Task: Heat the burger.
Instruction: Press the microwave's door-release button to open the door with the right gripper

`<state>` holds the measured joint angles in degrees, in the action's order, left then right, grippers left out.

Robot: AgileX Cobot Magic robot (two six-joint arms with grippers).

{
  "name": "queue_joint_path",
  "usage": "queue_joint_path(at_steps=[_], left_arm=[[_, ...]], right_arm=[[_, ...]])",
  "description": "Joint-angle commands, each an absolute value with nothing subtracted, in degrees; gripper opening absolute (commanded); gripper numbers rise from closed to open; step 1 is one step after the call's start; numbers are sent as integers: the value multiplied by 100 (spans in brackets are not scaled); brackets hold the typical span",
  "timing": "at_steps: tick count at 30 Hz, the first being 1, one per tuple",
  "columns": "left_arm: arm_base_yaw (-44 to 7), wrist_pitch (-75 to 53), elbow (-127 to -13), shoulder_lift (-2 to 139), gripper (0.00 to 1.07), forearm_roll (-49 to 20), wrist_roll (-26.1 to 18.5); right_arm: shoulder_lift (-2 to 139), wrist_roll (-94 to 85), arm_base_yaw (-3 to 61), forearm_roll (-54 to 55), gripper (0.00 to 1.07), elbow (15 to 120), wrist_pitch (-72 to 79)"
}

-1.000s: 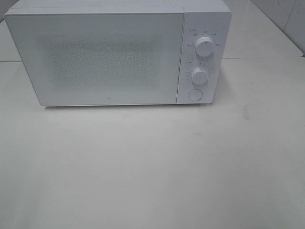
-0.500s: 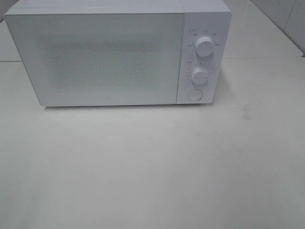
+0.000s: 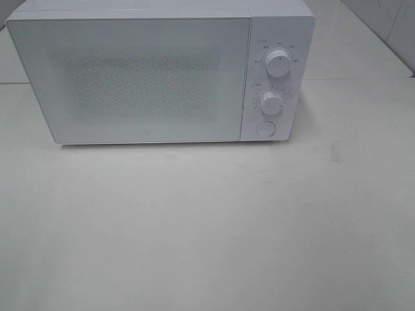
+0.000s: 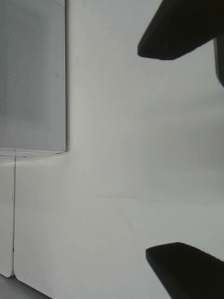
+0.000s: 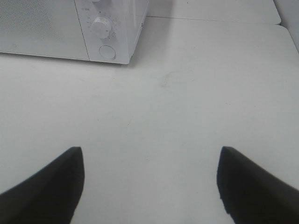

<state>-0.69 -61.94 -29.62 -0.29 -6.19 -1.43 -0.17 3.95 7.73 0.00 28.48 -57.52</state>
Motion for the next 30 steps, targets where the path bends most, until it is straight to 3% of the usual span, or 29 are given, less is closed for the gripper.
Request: queue_joint_path(at_steps=[1,10,30], left_arm=[[-57,-6131,-2956,-109,100,-625,-138],[-57,-6131,-2956,-109,100,-625,-138],[-57,-6131,-2956,-109,100,-625,-138]], right_arm=[[-172,355,733,-29,76,2848,-5712],[453,350,733,0,76,3042,-5518],[3083,344,733,-29,76,3088,-2807]])
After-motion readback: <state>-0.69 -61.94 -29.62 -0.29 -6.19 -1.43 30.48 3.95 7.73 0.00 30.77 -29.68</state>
